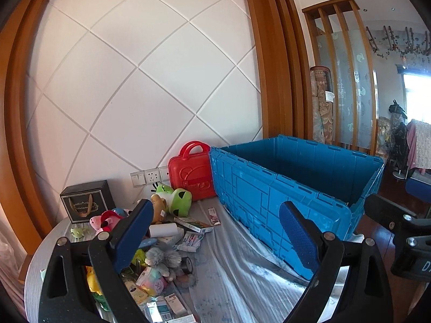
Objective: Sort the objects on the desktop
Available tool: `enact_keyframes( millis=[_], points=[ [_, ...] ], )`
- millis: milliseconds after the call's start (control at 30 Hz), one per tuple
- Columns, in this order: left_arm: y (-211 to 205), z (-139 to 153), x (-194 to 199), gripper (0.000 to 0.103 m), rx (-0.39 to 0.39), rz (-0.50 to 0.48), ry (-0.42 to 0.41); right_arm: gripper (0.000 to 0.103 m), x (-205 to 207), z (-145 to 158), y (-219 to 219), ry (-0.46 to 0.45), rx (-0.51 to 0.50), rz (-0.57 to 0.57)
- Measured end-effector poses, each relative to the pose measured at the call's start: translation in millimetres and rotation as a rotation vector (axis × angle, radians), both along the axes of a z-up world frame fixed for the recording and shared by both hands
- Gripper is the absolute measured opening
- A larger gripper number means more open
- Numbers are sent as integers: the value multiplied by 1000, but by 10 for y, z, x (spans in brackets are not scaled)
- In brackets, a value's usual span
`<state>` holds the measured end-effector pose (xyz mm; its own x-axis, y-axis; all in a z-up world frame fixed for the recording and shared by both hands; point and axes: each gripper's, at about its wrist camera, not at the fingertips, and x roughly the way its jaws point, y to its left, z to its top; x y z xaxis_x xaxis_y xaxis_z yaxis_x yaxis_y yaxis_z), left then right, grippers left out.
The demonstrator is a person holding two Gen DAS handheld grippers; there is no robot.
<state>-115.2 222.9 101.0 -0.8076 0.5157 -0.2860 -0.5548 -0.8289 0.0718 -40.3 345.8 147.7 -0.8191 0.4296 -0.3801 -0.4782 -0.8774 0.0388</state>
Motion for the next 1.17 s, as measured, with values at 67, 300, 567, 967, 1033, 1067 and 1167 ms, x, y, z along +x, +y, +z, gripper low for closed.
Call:
enact_keyframes(
  millis=[67,300,567,967,1033,1067,1167],
  points=[
    [-28,-70,-17,96,-15,5,-12,103,-26,-57,9,-11,-16,4],
    [-178,-281,-122,96,-38,52,-50,103,-164,-205,-20,-43,-33,27],
    [-245,-445,-120,96,-60,65,-80,103,-236,-363,-90,-85,-37,60],
    [-292,-390,-65,96,-46,34,-59,103,-212,-316,-157,-76,-27,68],
    [-280,-392,-35,96,-54,29,-48,103,-216,-313,-163,-76,-27,68],
    [-293,-392,-31,95,-45,32,-47,103,-210,-311,-160,-76,-26,69],
    [-337,-377,-61,94,-21,50,-57,103,-208,-299,-183,-74,-24,71]
  ],
)
